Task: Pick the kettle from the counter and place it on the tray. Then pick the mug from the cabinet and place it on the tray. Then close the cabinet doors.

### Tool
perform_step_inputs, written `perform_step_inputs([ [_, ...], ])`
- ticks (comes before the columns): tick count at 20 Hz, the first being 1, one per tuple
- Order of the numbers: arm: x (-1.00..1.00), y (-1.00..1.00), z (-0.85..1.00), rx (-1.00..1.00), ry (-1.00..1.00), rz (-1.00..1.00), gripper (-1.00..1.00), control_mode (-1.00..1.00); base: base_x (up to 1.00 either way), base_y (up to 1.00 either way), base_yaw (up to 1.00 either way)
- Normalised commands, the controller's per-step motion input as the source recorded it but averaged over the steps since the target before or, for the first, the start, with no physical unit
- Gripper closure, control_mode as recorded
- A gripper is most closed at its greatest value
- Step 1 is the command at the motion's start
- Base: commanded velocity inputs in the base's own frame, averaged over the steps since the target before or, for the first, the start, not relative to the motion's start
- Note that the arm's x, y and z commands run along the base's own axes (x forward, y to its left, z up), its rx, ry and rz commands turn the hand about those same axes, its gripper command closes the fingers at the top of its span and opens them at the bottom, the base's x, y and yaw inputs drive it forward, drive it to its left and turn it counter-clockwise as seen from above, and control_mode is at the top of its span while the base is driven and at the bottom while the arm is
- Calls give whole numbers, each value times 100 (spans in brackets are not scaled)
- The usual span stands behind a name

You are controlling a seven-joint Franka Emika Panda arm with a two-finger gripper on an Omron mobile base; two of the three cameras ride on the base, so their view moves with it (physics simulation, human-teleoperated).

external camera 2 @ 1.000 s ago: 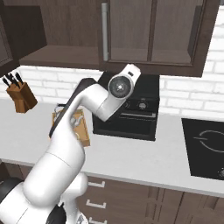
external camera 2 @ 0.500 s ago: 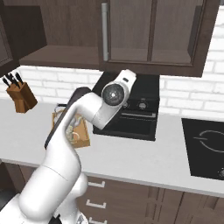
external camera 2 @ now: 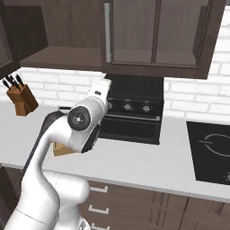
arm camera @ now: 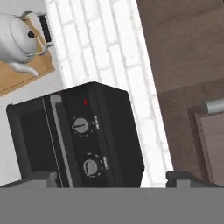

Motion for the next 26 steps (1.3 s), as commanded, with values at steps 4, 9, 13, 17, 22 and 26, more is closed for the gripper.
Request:
perform_step_inputs([
  [4,-36,94,0,-27,-15,0,-100,-100,0,0,0],
  [9,-41,100,0,-29,-17,-3,-100,-100,0,0,0],
  [13,-44,100,0,-36,-17,-6,-100,-100,0,0,0],
  [17,-26,97,-12,-38,-12,-2,-100,-100,0,0,0],
  [22,4,50,-64,-27,-14,0,-100,-100,0,0,0],
  [26,7,13,-63,-16,-15,0,-100,-100,0,0,0],
])
